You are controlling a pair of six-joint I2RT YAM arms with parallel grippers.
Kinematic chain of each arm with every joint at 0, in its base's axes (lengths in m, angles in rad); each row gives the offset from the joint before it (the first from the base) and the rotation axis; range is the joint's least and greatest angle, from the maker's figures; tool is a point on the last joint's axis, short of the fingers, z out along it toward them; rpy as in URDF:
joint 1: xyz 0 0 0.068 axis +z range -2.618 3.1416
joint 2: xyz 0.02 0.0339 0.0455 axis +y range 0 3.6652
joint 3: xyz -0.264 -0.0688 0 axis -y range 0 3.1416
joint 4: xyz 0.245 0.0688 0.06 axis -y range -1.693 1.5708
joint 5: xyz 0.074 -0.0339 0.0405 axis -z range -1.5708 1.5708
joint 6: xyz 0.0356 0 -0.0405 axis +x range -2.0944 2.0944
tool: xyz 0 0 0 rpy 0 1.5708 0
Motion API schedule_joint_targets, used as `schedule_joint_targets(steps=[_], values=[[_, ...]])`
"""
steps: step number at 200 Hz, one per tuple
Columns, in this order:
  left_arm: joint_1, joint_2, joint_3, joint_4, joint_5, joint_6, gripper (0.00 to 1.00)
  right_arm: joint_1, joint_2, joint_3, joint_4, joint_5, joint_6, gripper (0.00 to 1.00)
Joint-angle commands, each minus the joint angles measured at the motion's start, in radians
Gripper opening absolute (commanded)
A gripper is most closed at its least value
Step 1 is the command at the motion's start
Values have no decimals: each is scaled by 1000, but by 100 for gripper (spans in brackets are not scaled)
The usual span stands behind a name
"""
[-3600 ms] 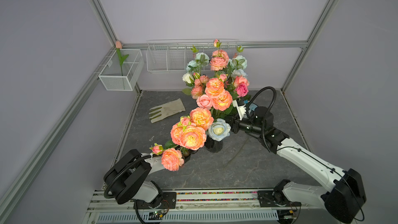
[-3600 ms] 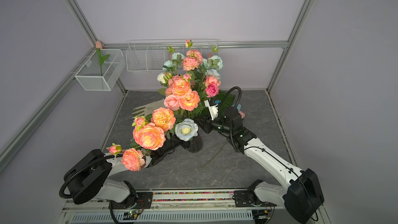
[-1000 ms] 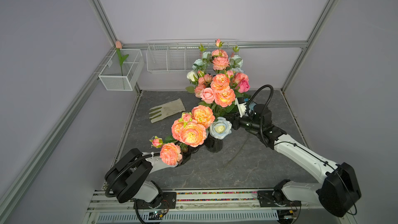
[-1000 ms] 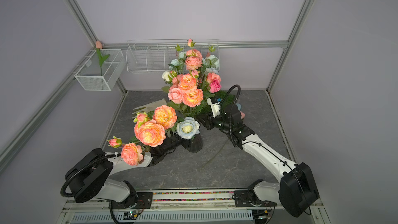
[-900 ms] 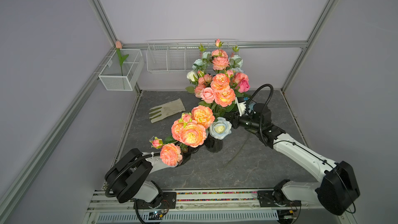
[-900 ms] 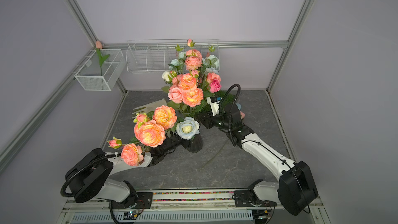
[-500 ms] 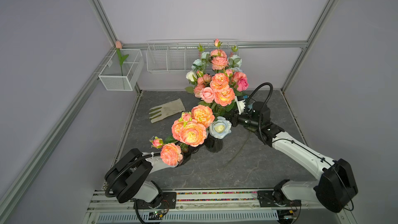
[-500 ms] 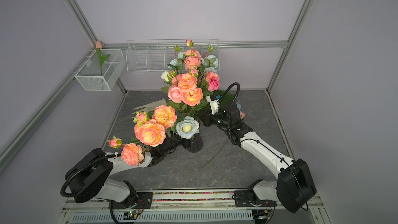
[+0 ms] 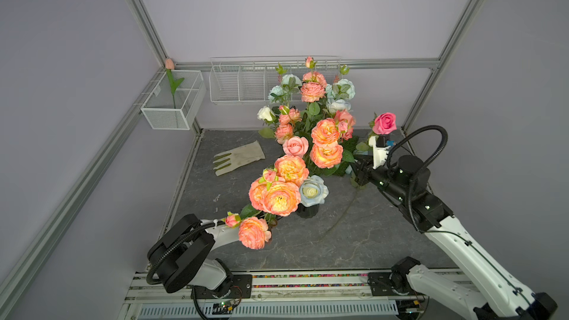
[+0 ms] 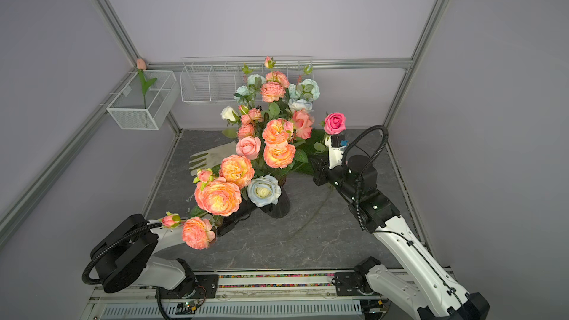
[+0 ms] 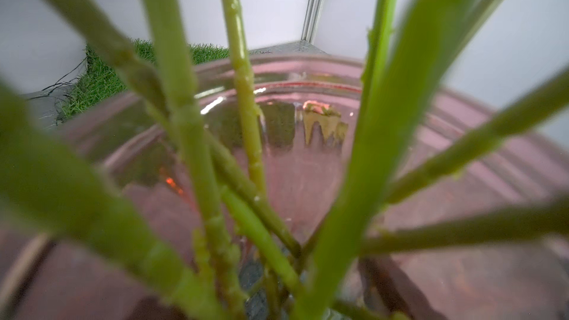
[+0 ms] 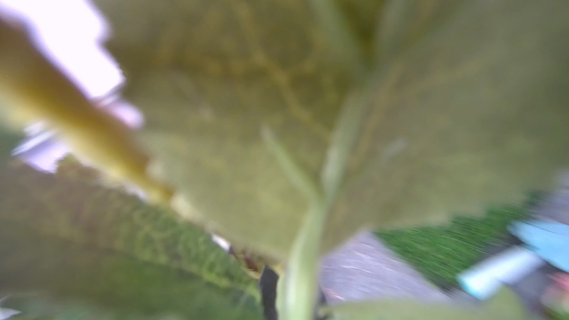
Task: Pick out pink flowers from the vase
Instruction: Pick up the flower from the vase, then place the flower at the center of the board.
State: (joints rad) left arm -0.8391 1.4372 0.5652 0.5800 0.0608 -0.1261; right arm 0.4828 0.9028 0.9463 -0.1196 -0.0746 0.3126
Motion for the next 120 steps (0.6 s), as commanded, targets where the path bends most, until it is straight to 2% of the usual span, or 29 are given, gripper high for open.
schedule_joint_targets(steps=[1,22,39,51,67,88,120], values=[[14,25,-29,-201,-88,1,0,-54,-53,52,-140,300,-59,6],[14,25,-27,-208,-102,7,0,-130,-85,79,-219,445,-18,6],[14,27,-28,-207,-107,12,0,-213,-104,82,-262,464,23,6],[14,28,-27,-206,-105,11,0,-270,-103,79,-290,434,53,6],[14,32,-25,-207,-103,10,0,-354,-89,65,-318,346,111,6],[14,36,-22,-207,-101,16,0,-392,-45,22,-323,200,198,6],[14,46,-10,-215,-94,22,0,-416,82,-57,-254,-160,348,7]])
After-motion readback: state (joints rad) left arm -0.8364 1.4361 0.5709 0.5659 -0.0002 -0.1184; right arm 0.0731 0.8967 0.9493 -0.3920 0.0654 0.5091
